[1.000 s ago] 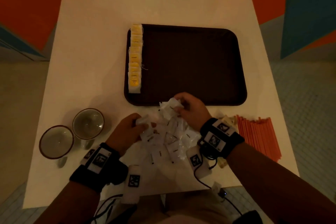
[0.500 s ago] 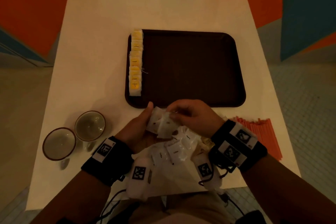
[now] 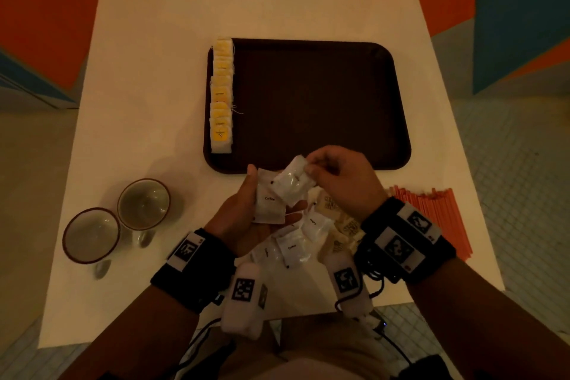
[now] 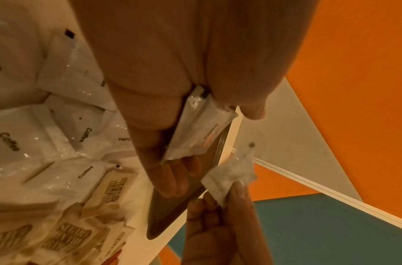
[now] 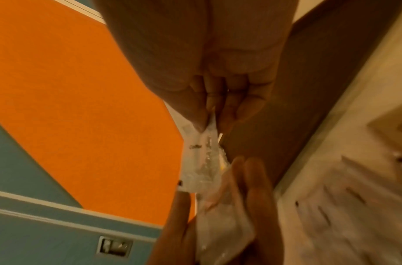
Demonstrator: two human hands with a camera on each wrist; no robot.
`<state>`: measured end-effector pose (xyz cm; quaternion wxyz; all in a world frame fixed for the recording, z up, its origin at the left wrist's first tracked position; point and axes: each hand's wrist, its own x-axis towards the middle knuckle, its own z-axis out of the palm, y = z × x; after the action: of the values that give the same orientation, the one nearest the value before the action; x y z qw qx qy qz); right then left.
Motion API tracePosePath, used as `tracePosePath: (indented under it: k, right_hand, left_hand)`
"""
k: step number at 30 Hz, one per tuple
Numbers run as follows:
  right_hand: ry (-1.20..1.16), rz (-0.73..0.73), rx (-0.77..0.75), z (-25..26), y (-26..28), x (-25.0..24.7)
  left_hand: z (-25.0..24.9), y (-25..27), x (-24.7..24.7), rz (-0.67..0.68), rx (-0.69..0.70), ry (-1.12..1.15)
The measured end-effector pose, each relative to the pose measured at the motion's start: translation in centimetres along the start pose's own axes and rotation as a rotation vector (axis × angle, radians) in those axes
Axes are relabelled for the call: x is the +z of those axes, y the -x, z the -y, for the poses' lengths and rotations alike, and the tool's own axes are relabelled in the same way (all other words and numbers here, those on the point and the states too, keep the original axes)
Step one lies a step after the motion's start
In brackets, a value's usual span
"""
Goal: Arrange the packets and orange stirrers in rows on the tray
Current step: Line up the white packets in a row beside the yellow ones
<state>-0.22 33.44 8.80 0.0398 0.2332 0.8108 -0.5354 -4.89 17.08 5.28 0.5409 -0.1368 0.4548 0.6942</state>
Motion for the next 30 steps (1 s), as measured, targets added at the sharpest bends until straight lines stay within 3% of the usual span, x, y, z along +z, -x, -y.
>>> tracePosePath:
  k: [3,6,11,20,24,27,30]
  right_hand:
    - [0.135,0.114,-0.059,0.4,0.1,2.1]
    - [0.294,0.133,-0.193,0.4,-0.5,3.1]
    - [0.361,0.247,-0.332,0.5,-0.9,4.1]
    - [0.124,0.141,-0.150,1.0,-1.1,1.5]
    - [0.068,0.242,-0.094,1.4,-0.5,0.5]
    - [0.179,0.345,-0.134,1.6,-0.1,1.6]
    - [0.261,0.346,-0.184,1.4,-0.2,3.4]
  left_hand:
    - [0.2,0.1,0.5,0.041,-0.001,-0.044]
    - [0.2,0.2,0.2,0.037,0.010,-0.091]
    - [-0.7,1.2,-1.5,0.089,-0.077,0.073]
    - [-1.2,1.8,-1.8,0.084,-0.076,0.144]
    - [-0.9,1.6,-1.9,0.045,-0.036,0.122]
    - [-0.6,1.4,-2.0,0.015,-0.013,0.090]
    - [-0.6,1.3,-1.7,0.000,0.003,0.054]
